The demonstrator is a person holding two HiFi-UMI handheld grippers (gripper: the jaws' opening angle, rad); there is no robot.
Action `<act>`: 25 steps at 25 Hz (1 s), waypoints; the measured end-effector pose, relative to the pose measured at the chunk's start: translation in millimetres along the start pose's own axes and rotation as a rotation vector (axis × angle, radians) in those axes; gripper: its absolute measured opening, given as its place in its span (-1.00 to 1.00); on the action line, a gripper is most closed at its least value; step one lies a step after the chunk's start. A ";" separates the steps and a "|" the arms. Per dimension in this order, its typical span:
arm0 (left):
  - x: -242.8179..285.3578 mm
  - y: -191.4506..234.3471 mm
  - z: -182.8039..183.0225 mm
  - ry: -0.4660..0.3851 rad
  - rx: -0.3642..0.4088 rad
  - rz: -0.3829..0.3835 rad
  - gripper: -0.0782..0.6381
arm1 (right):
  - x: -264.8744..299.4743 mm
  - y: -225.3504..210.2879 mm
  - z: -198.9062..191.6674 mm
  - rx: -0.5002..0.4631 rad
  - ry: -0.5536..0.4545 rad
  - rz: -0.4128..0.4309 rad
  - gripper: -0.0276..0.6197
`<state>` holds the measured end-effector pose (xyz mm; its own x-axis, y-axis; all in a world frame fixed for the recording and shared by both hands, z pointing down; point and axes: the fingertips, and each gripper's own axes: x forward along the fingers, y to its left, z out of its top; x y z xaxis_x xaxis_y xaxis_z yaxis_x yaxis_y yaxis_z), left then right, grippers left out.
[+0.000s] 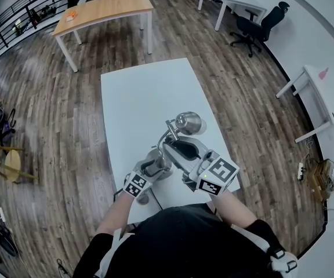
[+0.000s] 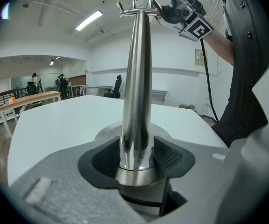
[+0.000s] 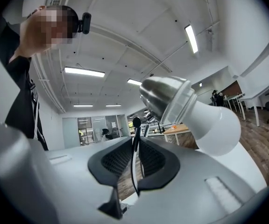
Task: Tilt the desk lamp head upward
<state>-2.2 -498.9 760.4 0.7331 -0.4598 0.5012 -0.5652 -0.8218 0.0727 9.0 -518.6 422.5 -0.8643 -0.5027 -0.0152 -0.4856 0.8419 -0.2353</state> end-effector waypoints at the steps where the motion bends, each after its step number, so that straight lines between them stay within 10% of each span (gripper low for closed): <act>1: -0.1 -0.1 0.3 -0.002 0.000 0.000 -0.12 | 0.6 0.8 0.2 0.003 0.000 0.005 -0.77; 25: 0.1 -2.4 2.0 -0.015 0.001 0.001 -0.13 | 13.3 30.3 -7.0 -0.133 0.052 0.116 -0.81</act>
<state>0.0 -497.6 758.6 0.7385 -0.4654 0.4880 -0.5650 -0.8220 0.0711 -18.1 -498.4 422.0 -0.9194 -0.3930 0.0164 -0.3925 0.9139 -0.1037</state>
